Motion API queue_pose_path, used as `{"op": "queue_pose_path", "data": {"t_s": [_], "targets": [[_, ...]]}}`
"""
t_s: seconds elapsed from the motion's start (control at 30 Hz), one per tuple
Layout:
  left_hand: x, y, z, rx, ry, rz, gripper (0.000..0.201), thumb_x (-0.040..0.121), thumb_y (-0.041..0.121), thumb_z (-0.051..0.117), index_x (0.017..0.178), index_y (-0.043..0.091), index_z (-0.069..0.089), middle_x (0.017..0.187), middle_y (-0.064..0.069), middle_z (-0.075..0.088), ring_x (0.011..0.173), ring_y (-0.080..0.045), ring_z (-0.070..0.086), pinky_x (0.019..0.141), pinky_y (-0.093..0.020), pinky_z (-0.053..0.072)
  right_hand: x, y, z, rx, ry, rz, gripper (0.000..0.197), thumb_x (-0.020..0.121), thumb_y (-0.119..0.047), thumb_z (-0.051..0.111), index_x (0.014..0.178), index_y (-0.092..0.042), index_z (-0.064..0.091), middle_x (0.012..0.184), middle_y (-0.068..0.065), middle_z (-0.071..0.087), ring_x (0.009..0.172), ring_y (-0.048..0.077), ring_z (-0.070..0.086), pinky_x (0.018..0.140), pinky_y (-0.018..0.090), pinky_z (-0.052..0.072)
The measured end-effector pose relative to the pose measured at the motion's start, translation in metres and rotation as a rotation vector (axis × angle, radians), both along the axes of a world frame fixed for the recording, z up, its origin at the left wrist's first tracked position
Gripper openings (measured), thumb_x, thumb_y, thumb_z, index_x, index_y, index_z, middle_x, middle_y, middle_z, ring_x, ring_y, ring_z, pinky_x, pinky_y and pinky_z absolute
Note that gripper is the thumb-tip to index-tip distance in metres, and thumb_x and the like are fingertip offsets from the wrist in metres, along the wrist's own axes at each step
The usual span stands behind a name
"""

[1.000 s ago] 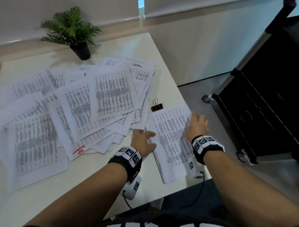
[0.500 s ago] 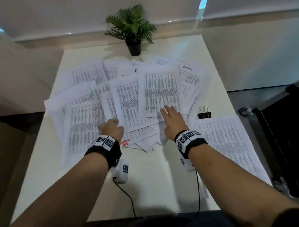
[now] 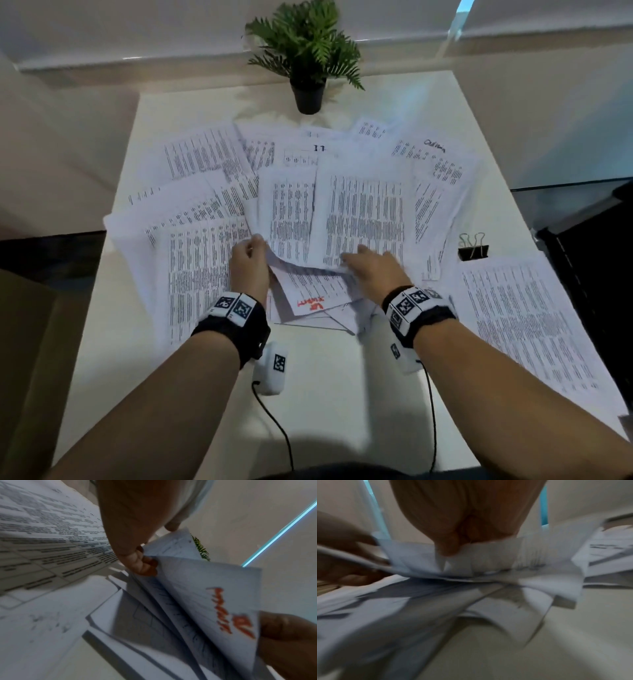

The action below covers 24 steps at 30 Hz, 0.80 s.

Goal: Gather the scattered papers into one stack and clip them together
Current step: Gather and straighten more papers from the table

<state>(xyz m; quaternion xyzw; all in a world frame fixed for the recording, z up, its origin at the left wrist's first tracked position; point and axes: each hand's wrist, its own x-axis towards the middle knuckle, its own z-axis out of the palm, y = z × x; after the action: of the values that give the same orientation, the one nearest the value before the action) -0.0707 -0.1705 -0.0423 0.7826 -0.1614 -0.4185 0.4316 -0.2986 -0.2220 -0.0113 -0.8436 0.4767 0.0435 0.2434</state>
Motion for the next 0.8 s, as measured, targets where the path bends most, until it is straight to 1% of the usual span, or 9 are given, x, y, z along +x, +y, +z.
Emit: {"op": "queue_pose_path", "data": {"t_s": [0.13,0.2,0.27,0.37,0.43,0.47,0.57,0.67,0.8], "targets": [[0.0,-0.001,0.032,-0.022,0.152,-0.035,0.038,0.076,0.027,0.062,0.112,0.029,0.048,0.11,-0.012,0.065,0.09,-0.035,0.071,0.074,-0.056,0.06,0.004,0.021,0.003,0.087,-0.12,0.062,0.029,0.096,-0.041,0.042,0.101,-0.023,0.063,0.095,-0.003,0.064,0.087,0.02,0.061,0.085,0.039,0.05],[0.002,-0.001,0.034,-0.036,0.15,-0.062,0.03,0.08,0.018,0.055,0.109,0.019,0.055,0.108,-0.017,0.066,0.089,-0.036,0.071,0.073,-0.054,0.06,-0.001,0.011,-0.003,-0.043,-0.255,-0.151,0.025,0.096,-0.036,0.046,0.094,-0.022,0.066,0.096,-0.002,0.066,0.091,0.017,0.06,0.087,0.04,0.052],[0.006,-0.003,0.032,-0.028,0.142,-0.097,0.037,0.08,0.036,0.052,0.101,0.007,0.061,0.102,-0.025,0.069,0.089,-0.041,0.071,0.071,-0.059,0.059,-0.012,-0.007,-0.01,-0.212,-0.277,-0.451,0.021,0.091,-0.025,0.056,0.108,-0.02,0.066,0.121,0.006,0.058,0.112,0.023,0.054,0.099,0.045,0.047],[0.011,-0.005,0.032,0.015,0.191,-0.093,0.044,0.075,0.049,0.049,0.091,0.01,0.062,0.098,-0.023,0.069,0.088,-0.043,0.07,0.071,-0.071,0.052,-0.022,-0.03,-0.005,0.012,-0.238,-0.846,0.058,0.085,-0.016,0.059,0.14,-0.019,0.04,0.144,0.013,0.032,0.128,0.032,0.04,0.107,0.041,0.038],[0.006,-0.002,0.042,0.018,0.133,-0.114,0.019,0.081,0.02,0.057,0.098,0.014,0.06,0.097,-0.015,0.068,0.09,-0.039,0.068,0.08,-0.064,0.054,-0.018,-0.036,-0.006,0.201,-0.341,-0.941,0.068,0.086,-0.005,0.053,0.147,-0.017,0.024,0.146,0.015,0.033,0.128,0.033,0.042,0.105,0.038,0.038],[0.004,0.0,0.042,0.016,0.076,-0.13,0.03,0.081,0.003,0.057,0.109,0.015,0.057,0.098,-0.01,0.066,0.089,-0.032,0.066,0.084,-0.052,0.056,-0.014,-0.036,-0.008,0.243,-0.393,-0.947,0.066,0.087,0.0,0.049,0.147,-0.015,0.025,0.143,0.016,0.04,0.126,0.033,0.045,0.102,0.036,0.041],[0.007,0.008,0.037,-0.008,-0.116,-0.272,0.057,0.075,-0.012,0.057,0.122,0.02,0.054,0.099,-0.003,0.067,0.089,-0.025,0.066,0.077,-0.038,0.056,-0.001,-0.031,-0.009,0.21,-0.447,-0.847,0.035,0.089,0.003,0.043,0.121,-0.008,0.051,0.111,0.014,0.059,0.104,0.033,0.058,0.083,0.035,0.049],[0.014,0.019,0.035,-0.021,-0.145,-0.315,0.072,0.072,-0.015,0.06,0.129,0.027,0.049,0.102,-0.001,0.066,0.093,-0.023,0.066,0.08,-0.041,0.058,0.011,-0.023,-0.011,0.238,-0.487,-0.789,0.012,0.088,0.002,0.046,0.082,-0.008,0.047,0.084,0.007,0.047,0.079,0.024,0.051,0.062,0.028,0.046],[0.014,0.039,0.042,-0.063,-0.035,-0.275,0.049,0.096,0.026,0.054,0.143,0.026,0.039,0.139,0.002,0.053,0.125,-0.019,0.05,0.108,-0.041,0.036,0.027,-0.005,-0.023,0.245,-0.389,-0.684,0.03,0.084,0.002,0.048,0.064,-0.015,0.034,0.071,0.003,0.037,0.073,0.019,0.046,0.065,0.03,0.044]]}}
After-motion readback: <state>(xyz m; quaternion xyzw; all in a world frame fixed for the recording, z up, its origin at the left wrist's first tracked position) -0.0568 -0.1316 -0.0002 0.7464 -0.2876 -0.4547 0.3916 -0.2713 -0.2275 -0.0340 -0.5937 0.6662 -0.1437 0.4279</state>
